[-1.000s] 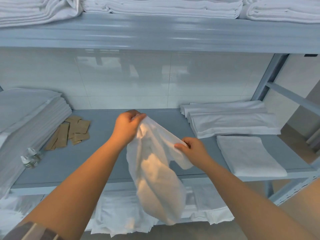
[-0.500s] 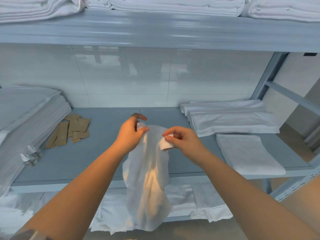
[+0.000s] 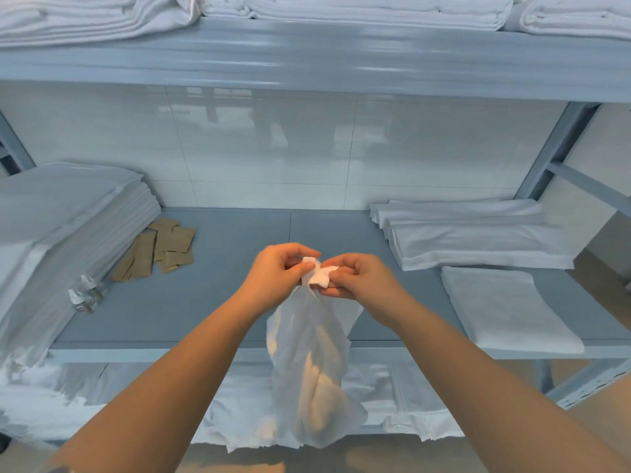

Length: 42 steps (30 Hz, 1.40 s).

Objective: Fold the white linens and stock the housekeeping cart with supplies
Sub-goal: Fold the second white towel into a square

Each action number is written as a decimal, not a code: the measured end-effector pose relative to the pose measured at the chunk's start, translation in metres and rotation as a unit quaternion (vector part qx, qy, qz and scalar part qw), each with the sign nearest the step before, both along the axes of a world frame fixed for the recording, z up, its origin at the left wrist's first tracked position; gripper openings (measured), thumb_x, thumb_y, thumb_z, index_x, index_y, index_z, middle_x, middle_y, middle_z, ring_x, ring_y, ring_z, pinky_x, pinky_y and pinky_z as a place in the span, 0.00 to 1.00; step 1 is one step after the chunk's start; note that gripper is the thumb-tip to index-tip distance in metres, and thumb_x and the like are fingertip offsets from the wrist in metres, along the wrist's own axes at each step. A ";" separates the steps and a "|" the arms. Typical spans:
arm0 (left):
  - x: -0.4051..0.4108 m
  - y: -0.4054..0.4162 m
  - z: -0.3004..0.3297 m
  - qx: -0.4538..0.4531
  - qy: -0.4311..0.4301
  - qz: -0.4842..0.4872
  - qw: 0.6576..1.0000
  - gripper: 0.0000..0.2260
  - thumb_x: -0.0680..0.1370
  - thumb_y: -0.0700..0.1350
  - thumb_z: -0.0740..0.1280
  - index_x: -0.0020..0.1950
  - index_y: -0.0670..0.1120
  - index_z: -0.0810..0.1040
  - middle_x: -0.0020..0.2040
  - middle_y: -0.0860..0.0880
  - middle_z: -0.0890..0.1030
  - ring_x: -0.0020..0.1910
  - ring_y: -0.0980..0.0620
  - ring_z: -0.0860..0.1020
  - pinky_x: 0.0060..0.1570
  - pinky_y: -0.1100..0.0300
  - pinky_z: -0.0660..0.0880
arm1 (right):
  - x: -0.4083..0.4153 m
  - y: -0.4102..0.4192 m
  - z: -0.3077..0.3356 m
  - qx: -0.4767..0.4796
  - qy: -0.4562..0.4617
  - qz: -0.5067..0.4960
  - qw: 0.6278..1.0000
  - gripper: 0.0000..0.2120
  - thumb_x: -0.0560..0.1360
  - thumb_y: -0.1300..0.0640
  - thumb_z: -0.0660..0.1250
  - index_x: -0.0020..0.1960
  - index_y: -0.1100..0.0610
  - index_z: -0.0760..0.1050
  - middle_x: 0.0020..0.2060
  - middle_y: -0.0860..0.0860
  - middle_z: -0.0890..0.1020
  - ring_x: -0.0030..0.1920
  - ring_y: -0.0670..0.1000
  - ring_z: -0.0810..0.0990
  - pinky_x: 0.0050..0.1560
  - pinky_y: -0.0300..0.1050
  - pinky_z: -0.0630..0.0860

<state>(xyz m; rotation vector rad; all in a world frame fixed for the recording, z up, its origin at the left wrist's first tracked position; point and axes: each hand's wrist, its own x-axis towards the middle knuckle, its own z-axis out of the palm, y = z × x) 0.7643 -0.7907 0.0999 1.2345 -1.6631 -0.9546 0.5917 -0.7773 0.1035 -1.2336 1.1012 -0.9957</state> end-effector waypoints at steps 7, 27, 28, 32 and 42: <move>-0.001 0.011 -0.008 0.010 0.013 -0.078 0.997 0.12 0.70 0.38 0.76 0.51 0.48 0.82 0.44 0.50 0.85 0.46 0.51 0.83 0.48 0.61 0.79 | 0.001 0.001 0.001 0.066 -0.061 -0.026 0.996 0.06 0.76 0.67 0.66 0.50 0.70 0.74 0.41 0.63 0.83 0.37 0.53 0.84 0.39 0.39 0.81; 0.031 0.025 0.050 -0.077 -0.196 -0.089 0.974 0.06 0.75 0.41 0.72 0.50 0.50 0.81 0.39 0.57 0.81 0.36 0.54 0.76 0.40 0.63 0.74 | 0.002 0.005 -0.004 -0.196 0.073 0.113 0.971 0.10 0.73 0.62 0.72 0.42 0.56 0.70 0.31 0.49 0.73 0.33 0.49 0.70 0.36 0.42 0.66; 0.033 0.029 0.052 -0.087 -0.237 -0.087 0.964 0.08 0.75 0.41 0.71 0.53 0.49 0.81 0.43 0.55 0.81 0.40 0.55 0.78 0.45 0.63 0.75 | 0.006 0.007 -0.004 -0.208 0.077 0.109 0.969 0.10 0.73 0.63 0.72 0.41 0.55 0.71 0.31 0.50 0.74 0.33 0.49 0.70 0.36 0.42 0.66; 0.034 0.042 0.054 -0.145 -0.431 -0.063 0.888 0.07 0.78 0.44 0.67 0.53 0.48 0.81 0.43 0.55 0.74 0.46 0.52 0.76 0.46 0.59 0.71 | 0.022 0.013 -0.010 -0.255 0.112 0.077 0.957 0.11 0.72 0.60 0.73 0.38 0.50 0.73 0.29 0.45 0.75 0.31 0.45 0.70 0.35 0.38 0.67; 0.036 0.060 0.061 -0.222 -0.431 0.104 0.869 0.08 0.77 0.42 0.64 0.52 0.41 0.81 0.48 0.45 0.79 0.47 0.43 0.77 0.46 0.49 0.73 | -0.004 0.020 -0.063 -0.252 0.233 0.097 0.934 0.16 0.73 0.53 0.73 0.30 0.50 0.72 0.29 0.46 0.69 0.32 0.46 0.67 0.36 0.44 0.63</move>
